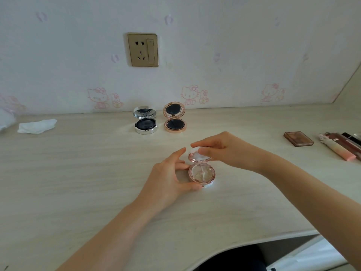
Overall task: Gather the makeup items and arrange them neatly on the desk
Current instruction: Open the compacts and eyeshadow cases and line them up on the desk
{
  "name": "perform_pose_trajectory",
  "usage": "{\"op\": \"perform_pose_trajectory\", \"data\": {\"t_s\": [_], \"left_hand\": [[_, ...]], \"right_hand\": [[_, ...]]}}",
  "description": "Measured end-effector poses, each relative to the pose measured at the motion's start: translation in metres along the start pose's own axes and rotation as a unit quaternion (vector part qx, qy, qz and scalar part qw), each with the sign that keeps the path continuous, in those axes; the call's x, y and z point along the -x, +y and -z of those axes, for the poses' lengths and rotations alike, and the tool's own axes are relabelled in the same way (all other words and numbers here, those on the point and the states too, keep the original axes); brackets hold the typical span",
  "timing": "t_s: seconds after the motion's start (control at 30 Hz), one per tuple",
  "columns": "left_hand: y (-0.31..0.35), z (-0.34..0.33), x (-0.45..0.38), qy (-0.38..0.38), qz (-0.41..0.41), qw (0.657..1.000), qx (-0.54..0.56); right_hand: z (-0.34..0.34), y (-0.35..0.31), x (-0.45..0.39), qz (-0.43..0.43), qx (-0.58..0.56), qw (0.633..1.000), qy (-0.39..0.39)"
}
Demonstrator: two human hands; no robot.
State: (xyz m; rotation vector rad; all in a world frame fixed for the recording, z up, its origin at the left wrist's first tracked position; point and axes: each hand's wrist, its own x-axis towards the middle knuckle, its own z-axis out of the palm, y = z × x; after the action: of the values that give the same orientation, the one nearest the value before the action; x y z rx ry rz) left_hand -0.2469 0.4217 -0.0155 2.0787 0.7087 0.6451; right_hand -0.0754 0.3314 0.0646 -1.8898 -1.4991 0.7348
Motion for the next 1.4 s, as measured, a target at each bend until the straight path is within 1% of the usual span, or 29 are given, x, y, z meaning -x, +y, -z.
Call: {"op": "perform_pose_trajectory", "data": {"t_s": [0.37, 0.53, 0.63, 0.7, 0.77, 0.8, 0.9, 1.0, 1.07, 1.17, 1.3, 1.4], "left_hand": [[-0.001, 0.000, -0.001, -0.003, 0.009, 1.000, -0.006], [-0.001, -0.001, 0.000, 0.004, 0.006, 1.000, -0.007], [0.000, 0.000, -0.001, 0.001, 0.000, 1.000, -0.008], [0.001, 0.000, -0.001, -0.001, -0.004, 1.000, -0.011], [0.002, 0.001, 0.000, 0.003, -0.008, 1.000, -0.016], [0.002, 0.001, 0.001, 0.005, -0.010, 1.000, -0.018], [0.003, 0.001, 0.002, 0.006, -0.012, 1.000, -0.020], [0.005, 0.002, 0.003, 0.008, -0.013, 1.000, -0.018], [0.006, 0.001, 0.003, 0.009, -0.013, 1.000, -0.017], [0.009, 0.001, 0.005, 0.014, -0.013, 1.000, -0.019], [0.010, -0.002, 0.005, 0.024, -0.012, 0.999, -0.039], [0.012, -0.004, 0.002, 0.031, -0.017, 0.998, -0.054]], "right_hand": [[0.000, -0.002, -0.006, -0.016, 0.003, 1.000, -0.001], [-0.004, 0.002, -0.001, -0.007, 0.013, 1.000, 0.019], [-0.008, 0.009, 0.004, -0.007, -0.011, 0.998, 0.057], [-0.012, 0.015, 0.011, -0.002, -0.030, 0.993, 0.115], [-0.019, 0.023, 0.021, 0.010, -0.017, 0.987, 0.161], [-0.024, 0.026, 0.027, 0.017, -0.011, 0.986, 0.165], [-0.040, 0.034, 0.041, 0.039, -0.009, 0.990, 0.137], [-0.045, 0.037, 0.046, 0.054, -0.015, 0.987, 0.154], [-0.047, 0.037, 0.048, 0.047, -0.021, 0.987, 0.151], [-0.052, 0.040, 0.052, 0.035, 0.018, 0.988, 0.148], [-0.059, 0.040, 0.055, 0.061, 0.058, 0.987, 0.140], [-0.059, 0.040, 0.051, 0.075, 0.067, 0.982, 0.159]]}}
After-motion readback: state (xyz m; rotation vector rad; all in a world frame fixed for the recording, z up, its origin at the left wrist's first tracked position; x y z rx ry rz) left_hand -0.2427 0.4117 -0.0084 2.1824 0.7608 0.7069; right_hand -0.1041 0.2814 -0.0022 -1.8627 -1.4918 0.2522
